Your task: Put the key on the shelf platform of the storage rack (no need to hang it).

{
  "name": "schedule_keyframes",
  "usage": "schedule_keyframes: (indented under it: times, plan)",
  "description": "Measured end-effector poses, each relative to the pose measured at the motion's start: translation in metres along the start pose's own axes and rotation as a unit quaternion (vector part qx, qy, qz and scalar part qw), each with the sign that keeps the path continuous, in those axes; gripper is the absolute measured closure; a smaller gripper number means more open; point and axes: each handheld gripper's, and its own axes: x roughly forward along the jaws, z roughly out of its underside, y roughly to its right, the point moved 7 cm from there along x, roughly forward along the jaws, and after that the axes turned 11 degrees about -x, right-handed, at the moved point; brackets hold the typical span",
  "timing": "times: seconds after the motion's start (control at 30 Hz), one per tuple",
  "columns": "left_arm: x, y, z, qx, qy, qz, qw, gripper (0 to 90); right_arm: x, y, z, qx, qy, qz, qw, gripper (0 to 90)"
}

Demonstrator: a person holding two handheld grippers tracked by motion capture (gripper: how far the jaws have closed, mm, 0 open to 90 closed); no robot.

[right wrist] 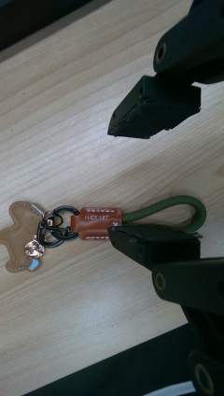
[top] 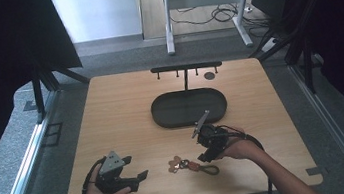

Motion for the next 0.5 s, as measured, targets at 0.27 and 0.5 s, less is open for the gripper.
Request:
schedule_keyframes:
  times: [0.27, 0.5]
  plan:
    - [-0.001, 0.0, -0.001, 0.0, 0.002, 0.0, 1.0, 22.7, 0.009, -0.004, -0.005, -0.012, -0.015, -0.01, 0.9998, 45.0]
    - [-0.003, 0.001, -0.001, 0.0, 0.004, 0.0, 1.0, 22.7, 0.014, -0.007, -0.008, -0.017, -0.024, -0.015, 0.9995, 45.2]
